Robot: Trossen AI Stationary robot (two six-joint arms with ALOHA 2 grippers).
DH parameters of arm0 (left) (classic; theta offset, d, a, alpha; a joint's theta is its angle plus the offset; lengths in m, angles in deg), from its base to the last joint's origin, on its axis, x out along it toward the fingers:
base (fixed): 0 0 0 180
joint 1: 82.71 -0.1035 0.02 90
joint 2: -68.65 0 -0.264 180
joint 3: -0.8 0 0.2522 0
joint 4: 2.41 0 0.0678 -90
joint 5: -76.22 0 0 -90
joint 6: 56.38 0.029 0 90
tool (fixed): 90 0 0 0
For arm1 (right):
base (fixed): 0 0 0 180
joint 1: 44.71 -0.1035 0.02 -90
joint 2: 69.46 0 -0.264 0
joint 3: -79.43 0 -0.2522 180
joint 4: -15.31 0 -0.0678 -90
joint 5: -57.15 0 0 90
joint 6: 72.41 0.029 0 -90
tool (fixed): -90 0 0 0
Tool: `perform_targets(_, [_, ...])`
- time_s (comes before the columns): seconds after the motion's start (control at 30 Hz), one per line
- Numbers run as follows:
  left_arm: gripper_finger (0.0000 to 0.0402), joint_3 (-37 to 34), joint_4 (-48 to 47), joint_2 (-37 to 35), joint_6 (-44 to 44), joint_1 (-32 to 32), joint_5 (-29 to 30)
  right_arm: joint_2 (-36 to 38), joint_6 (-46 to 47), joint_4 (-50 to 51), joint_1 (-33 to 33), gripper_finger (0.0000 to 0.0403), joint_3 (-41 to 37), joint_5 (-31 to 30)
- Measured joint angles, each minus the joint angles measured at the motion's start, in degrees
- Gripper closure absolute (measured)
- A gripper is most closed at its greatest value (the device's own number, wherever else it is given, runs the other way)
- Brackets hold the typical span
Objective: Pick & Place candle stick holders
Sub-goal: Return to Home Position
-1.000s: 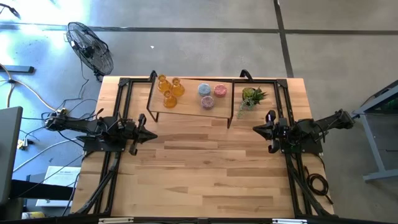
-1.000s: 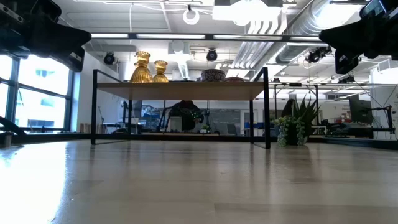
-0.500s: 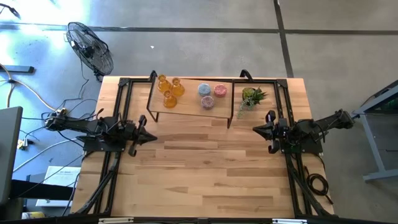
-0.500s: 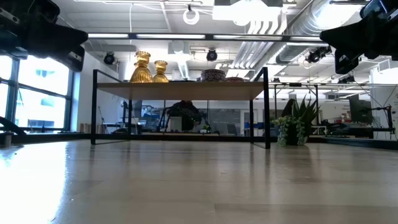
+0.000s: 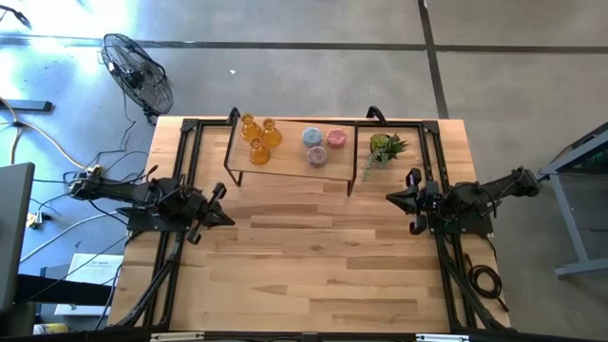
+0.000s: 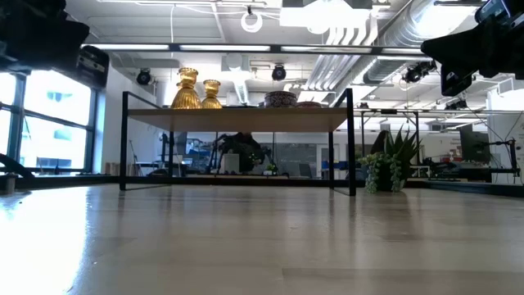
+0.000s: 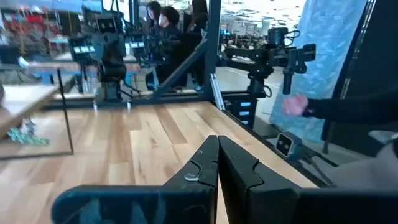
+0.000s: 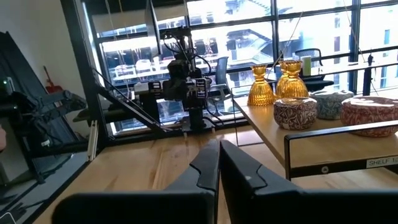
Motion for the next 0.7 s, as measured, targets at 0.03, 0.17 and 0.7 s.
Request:
perform_targets(0.03, [0.0401,0.0,0.02,-0.26,0.8,0.0,0.11,0.0,0.12,-0.02,-0.01,0.0397,0.0,-0.01])
perform_targets(0.17, [0.0401,0.04,0.0,-2.87,3.13,0.0,0.59,0.0,0.16,-0.02,-0.01,0.0397,0.0,0.0])
perform_targets(0.7, [0.0401,0.15,1.33,-4.82,3.51,0.0,1.93,-0.04,0.29,0.0,0.01,0.0402,0.0,0.0])
